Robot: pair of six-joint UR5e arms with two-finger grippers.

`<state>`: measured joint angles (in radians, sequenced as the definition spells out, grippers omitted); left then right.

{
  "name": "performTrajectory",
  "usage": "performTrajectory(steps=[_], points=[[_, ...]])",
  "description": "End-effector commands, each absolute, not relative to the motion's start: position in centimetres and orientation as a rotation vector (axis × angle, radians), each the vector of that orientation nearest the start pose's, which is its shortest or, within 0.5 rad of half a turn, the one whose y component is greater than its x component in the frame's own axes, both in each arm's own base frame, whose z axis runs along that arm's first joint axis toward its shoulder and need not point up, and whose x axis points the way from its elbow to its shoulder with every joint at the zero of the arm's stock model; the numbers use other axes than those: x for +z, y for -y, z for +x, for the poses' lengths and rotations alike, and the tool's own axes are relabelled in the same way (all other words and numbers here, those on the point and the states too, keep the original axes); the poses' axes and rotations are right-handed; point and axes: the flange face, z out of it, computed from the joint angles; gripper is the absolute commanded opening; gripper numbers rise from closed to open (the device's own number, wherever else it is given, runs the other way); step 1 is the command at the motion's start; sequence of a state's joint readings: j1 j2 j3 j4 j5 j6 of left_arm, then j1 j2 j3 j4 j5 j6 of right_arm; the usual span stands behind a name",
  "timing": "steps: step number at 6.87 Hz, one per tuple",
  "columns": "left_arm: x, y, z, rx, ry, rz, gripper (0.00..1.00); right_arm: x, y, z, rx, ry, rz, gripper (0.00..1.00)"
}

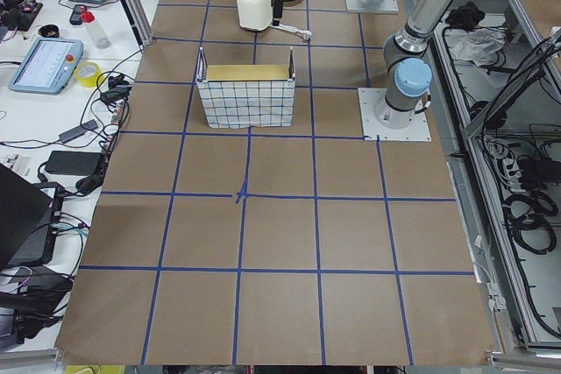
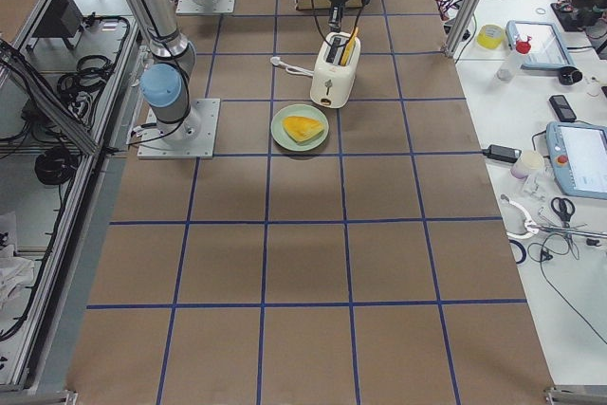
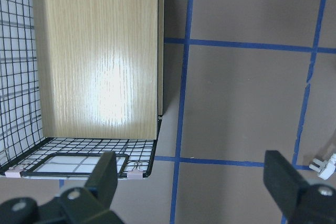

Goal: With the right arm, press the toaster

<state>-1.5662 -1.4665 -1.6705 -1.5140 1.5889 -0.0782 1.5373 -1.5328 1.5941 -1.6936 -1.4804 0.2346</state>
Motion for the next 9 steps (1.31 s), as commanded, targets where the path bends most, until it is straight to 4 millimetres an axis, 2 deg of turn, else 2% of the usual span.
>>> performTrajectory(steps=[1, 4, 5, 9], points=[[49.4, 45.4, -12.9, -0.097, -3.121, -0.13, 1.0, 48.0, 52.0, 12.8, -0.121, -3.038, 0.253, 0.99], [49.4, 45.4, -12.9, -0.097, -3.121, -0.13, 1.0, 50.4, 52.6, 12.2, -0.182, -3.085, 0.234, 1.0], [49.4, 45.4, -12.9, -0.097, -3.121, -0.133, 1.0, 50.7, 52.8, 11.9, -0.195, -3.136, 0.144, 1.0], [49.4, 45.4, -12.9, -0.097, -3.121, -0.13, 1.0, 51.8, 53.5, 10.9, -0.053, -3.248, 0.088, 1.0]])
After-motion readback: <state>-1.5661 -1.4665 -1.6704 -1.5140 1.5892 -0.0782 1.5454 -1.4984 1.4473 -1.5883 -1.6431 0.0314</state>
